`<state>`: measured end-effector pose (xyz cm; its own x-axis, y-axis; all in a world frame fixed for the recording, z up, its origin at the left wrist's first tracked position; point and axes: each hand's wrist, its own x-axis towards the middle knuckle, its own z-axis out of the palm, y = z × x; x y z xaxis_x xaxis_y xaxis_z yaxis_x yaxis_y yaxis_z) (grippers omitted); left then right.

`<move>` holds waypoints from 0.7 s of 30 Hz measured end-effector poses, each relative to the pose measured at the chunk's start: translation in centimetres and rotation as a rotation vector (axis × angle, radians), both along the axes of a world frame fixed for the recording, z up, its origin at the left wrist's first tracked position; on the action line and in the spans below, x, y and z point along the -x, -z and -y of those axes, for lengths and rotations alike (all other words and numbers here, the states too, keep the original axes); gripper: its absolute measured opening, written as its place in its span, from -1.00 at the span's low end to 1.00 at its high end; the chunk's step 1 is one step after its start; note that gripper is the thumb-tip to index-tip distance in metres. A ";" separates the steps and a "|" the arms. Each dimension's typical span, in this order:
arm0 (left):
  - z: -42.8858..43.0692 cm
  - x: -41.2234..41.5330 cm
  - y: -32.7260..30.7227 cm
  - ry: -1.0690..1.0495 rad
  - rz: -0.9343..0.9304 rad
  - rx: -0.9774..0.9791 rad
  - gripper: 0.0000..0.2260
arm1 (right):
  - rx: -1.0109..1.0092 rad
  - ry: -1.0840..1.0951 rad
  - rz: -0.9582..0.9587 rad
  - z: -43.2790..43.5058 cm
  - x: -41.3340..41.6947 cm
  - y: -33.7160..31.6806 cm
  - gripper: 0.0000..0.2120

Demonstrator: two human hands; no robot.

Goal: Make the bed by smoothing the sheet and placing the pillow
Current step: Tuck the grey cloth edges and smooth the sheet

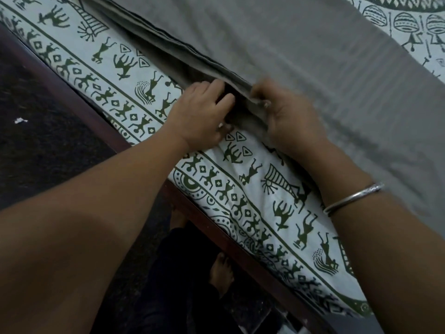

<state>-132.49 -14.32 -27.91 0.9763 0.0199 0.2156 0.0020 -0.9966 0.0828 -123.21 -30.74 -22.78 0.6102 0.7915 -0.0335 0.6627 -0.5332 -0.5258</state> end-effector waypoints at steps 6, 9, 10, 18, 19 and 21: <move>0.3 -0.6 0.0 -0.021 0.028 -0.079 -0.92 | 0.422 -0.036 0.400 1.0 2.2 1.1 -0.62; -0.3 -0.3 0.0 0.011 0.094 -0.112 -0.85 | 0.464 0.024 0.529 1.8 3.3 2.1 -0.67; -0.6 0.0 0.2 0.028 0.111 -0.155 -0.85 | 0.509 0.042 0.588 1.8 3.6 2.3 -0.75; 0.9 -0.3 -0.7 0.100 0.163 -0.340 -0.77 | 0.391 0.062 0.698 1.3 3.9 2.6 -0.84; 1.4 -0.6 -0.6 0.102 0.192 -0.328 -0.80 | 0.365 0.058 0.696 1.4 4.0 2.5 -0.81; 2.2 -1.3 -0.4 0.123 0.219 -0.327 -0.90 | 0.306 0.044 0.689 1.3 4.2 2.5 -0.76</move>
<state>-131.20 -16.52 -27.56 0.8975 -0.1979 0.3940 -0.1011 -0.9622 -0.2529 -127.42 -32.03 -25.30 0.6037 0.7825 0.1527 0.7627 -0.6226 0.1751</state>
